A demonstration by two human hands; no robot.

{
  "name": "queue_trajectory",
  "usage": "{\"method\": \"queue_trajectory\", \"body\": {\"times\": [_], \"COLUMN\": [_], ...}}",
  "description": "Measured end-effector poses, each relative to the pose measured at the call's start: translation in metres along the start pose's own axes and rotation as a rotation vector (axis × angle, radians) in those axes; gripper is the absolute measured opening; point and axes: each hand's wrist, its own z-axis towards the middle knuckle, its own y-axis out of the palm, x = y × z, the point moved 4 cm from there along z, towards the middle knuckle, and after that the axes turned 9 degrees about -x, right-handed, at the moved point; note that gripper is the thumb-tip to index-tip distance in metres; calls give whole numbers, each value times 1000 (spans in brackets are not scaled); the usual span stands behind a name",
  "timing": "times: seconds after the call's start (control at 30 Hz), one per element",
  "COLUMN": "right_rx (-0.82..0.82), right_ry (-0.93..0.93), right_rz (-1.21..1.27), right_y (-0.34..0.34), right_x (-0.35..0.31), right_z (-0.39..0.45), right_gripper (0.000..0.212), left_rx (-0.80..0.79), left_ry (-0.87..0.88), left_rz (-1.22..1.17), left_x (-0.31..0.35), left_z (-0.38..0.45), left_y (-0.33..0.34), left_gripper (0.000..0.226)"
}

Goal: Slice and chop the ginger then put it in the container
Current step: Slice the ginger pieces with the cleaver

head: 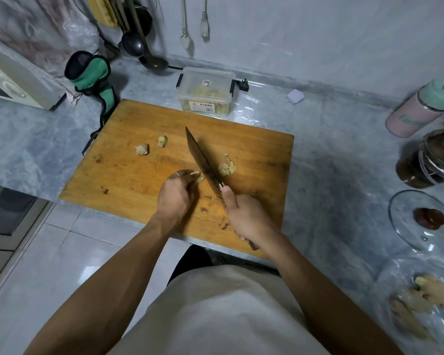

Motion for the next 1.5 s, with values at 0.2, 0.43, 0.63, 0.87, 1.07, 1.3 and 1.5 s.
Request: {"method": "queue_trajectory", "body": {"times": [0.2,0.43,0.63,0.87,1.07,1.3,1.5], "right_rx": [-22,-22,-35,-42,-20,-1,88], "right_ry": [-18,-14,-29,-23,-14,20,90], "right_rz": [-36,-64,-68,-88,-99,8,70], "right_y": [7,5,4,5,10,5,-14], "right_x": [-13,-10,-10,-12,-13,-5,10], "right_z": [2,4,5,8,24,27,17], "right_gripper": [70,69,68,68,71,70,72], "left_rx": [30,21,5,28,59,68,62], "left_ry": [-96,-163,-205,-155,-112,-69,-24], "left_rz": [-2,5,-137,-38,-27,-99,-89], "left_x": [4,7,6,4,2,4,1], "left_z": [-2,-3,-6,-4,-4,-5,-3], "left_y": [1,2,4,7,10,5,-1], "left_gripper": [19,17,19,21,24,24,28]}}
